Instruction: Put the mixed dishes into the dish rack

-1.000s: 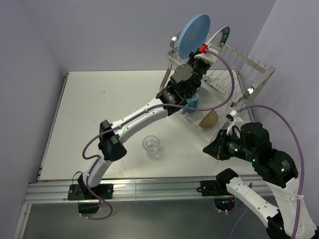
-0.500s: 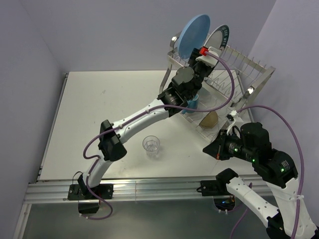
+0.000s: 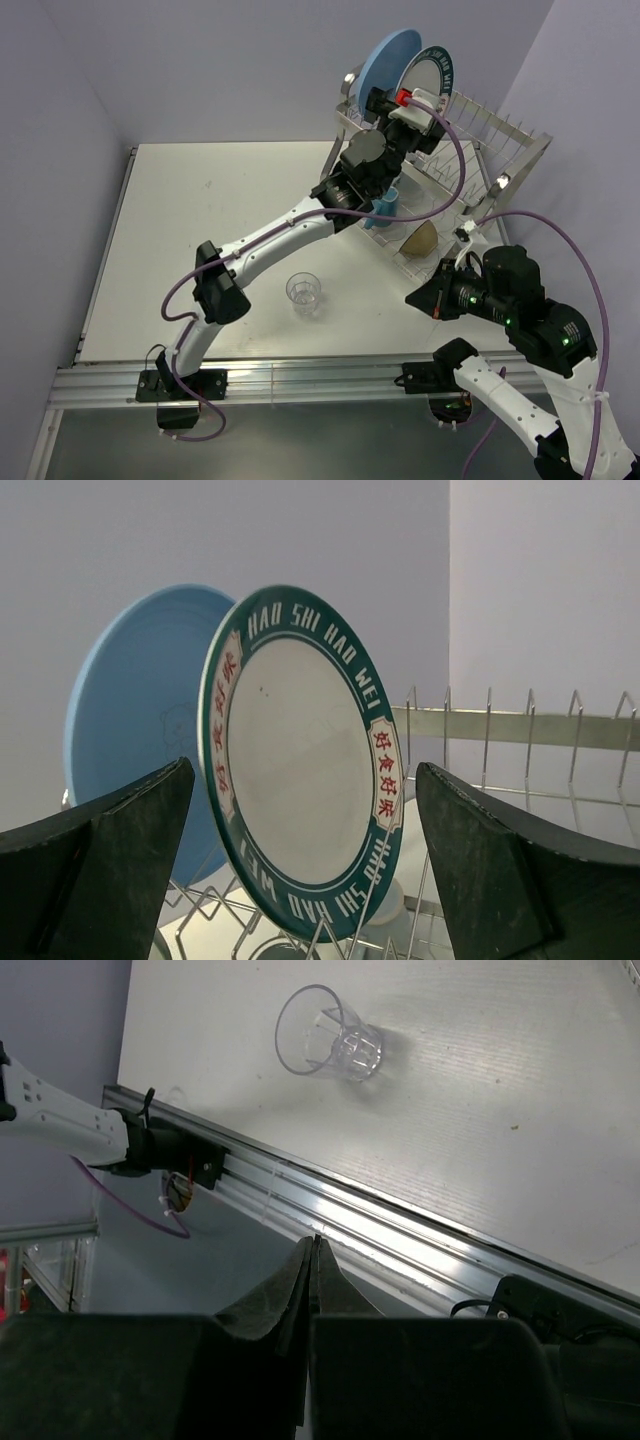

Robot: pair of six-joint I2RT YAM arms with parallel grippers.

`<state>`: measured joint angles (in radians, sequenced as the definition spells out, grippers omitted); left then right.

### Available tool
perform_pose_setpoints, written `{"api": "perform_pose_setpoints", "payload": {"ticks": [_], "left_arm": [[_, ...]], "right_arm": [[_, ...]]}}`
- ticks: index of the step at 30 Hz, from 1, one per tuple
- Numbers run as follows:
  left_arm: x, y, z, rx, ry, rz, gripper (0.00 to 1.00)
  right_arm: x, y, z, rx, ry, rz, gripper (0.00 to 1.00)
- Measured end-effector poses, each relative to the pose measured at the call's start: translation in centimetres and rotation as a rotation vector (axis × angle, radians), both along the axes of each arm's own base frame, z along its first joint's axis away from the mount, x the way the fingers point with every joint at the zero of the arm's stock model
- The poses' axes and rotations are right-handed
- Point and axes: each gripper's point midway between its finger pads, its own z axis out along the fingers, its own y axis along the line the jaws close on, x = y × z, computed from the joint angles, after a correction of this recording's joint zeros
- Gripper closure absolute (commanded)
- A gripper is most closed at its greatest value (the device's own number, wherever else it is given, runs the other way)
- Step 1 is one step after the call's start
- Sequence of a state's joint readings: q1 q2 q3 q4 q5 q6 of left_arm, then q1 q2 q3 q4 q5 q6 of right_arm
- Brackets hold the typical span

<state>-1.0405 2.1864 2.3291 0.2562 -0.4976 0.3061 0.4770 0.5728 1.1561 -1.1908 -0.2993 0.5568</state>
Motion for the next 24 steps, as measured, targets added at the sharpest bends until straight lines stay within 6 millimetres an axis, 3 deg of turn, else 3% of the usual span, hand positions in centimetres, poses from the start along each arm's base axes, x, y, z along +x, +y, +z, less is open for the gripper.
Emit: {"api": "perform_pose_setpoints", "payload": {"ticks": [6,11,14,19,20,21,24], "left_arm": [[-1.5,2.0,3.7,-0.053,-0.02,-0.011,0.01],[-4.1,5.3,8.0,-0.112,-0.043,-0.012,0.01],[-6.0,7.6,9.5,-0.137,-0.028,-0.009,0.01],[-9.3,12.7,10.9,-0.168,0.025,-0.001,0.02],[-9.9,14.0,11.0,-0.178,0.04,0.004,0.03],[-10.6,15.4,11.2,-0.192,0.056,0.008,0.03],[-12.4,19.4,11.4,-0.241,0.121,0.015,0.07]], "right_arm": [[0.6,0.4,0.3,0.01,-0.011,0.005,1.0],[1.3,0.9,0.3,0.007,0.0,0.016,1.0],[2.1,1.6,-0.1,0.006,0.012,0.031,0.99],[3.9,3.1,-1.5,-0.004,0.061,0.056,0.79],[4.3,3.3,-1.9,-0.011,0.077,0.062,0.75],[4.8,3.6,-2.3,-0.017,0.089,0.066,0.66],[5.9,4.5,-3.2,-0.038,0.12,0.083,0.54]]}}
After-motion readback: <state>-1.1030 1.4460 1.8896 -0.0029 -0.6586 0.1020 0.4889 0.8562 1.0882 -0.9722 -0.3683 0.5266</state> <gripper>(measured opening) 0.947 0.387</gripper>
